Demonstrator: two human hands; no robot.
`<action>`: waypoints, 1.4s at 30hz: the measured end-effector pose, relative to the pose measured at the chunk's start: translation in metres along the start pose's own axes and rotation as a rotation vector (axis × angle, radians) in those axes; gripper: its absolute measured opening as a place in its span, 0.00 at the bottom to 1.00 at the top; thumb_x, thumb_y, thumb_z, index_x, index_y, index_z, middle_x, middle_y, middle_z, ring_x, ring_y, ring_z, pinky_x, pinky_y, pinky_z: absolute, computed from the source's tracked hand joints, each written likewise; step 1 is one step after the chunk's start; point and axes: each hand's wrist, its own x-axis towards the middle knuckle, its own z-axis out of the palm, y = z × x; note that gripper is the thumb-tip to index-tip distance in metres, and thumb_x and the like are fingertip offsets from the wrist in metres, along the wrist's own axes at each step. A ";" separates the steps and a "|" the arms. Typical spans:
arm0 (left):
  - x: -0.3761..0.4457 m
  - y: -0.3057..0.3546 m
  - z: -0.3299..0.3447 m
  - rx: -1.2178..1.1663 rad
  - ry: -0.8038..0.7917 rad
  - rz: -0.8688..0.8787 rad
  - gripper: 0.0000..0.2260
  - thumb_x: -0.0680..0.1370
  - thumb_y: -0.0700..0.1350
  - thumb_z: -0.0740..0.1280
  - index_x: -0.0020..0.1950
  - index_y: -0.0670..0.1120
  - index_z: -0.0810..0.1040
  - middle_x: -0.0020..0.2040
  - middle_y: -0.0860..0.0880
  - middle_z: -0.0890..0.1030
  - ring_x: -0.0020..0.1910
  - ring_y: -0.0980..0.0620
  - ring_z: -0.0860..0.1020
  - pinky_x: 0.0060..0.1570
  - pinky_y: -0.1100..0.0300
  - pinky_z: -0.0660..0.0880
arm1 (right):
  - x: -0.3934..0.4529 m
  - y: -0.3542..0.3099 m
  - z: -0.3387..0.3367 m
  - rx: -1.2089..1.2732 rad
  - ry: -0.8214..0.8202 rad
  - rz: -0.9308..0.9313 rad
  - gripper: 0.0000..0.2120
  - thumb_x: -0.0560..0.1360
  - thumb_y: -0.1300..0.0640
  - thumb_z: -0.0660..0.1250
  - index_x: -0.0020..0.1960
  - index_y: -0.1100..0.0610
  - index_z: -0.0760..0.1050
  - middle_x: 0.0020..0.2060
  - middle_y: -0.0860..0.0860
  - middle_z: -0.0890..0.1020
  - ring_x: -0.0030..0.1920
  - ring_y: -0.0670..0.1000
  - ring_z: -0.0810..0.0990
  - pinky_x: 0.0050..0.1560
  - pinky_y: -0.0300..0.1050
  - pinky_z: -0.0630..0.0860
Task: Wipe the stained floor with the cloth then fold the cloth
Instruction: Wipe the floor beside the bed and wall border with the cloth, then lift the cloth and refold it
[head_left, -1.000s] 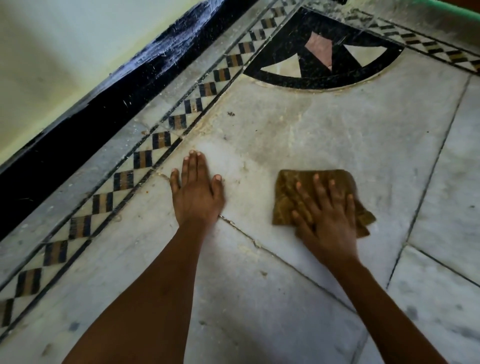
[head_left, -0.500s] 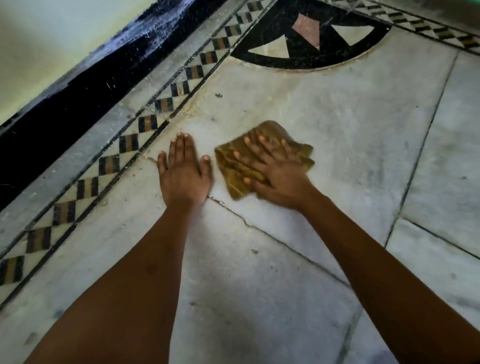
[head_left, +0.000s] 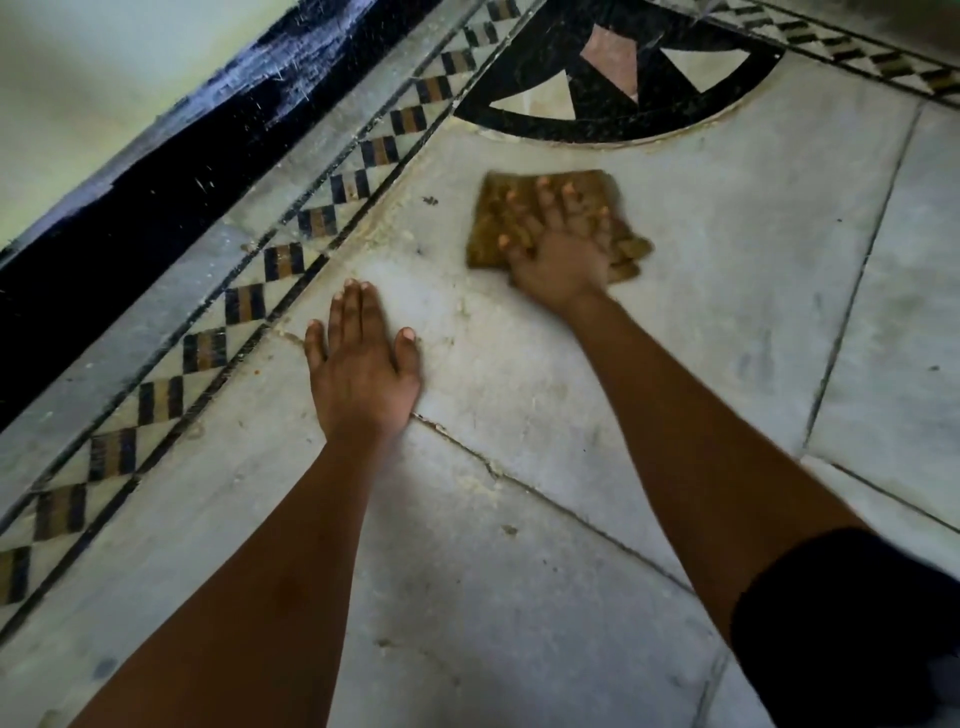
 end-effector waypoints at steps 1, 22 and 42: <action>0.001 0.001 0.000 -0.004 0.001 0.002 0.30 0.78 0.56 0.42 0.77 0.44 0.48 0.78 0.46 0.50 0.76 0.49 0.49 0.74 0.50 0.43 | -0.013 -0.010 0.006 -0.015 -0.001 -0.105 0.30 0.77 0.40 0.45 0.77 0.48 0.49 0.77 0.52 0.47 0.76 0.55 0.43 0.71 0.61 0.40; -0.001 0.001 0.000 -0.022 -0.007 0.001 0.30 0.78 0.56 0.43 0.77 0.43 0.48 0.78 0.45 0.51 0.76 0.49 0.48 0.73 0.50 0.42 | -0.054 0.033 0.006 0.043 0.056 -0.097 0.40 0.69 0.33 0.48 0.77 0.49 0.46 0.77 0.51 0.49 0.76 0.54 0.49 0.72 0.56 0.41; -0.008 0.020 -0.085 -0.796 -0.405 -0.222 0.20 0.81 0.45 0.58 0.72 0.40 0.66 0.71 0.41 0.68 0.69 0.43 0.67 0.67 0.56 0.62 | -0.264 0.042 -0.080 1.560 -0.023 0.314 0.14 0.80 0.53 0.57 0.60 0.57 0.76 0.51 0.54 0.83 0.50 0.53 0.82 0.53 0.46 0.79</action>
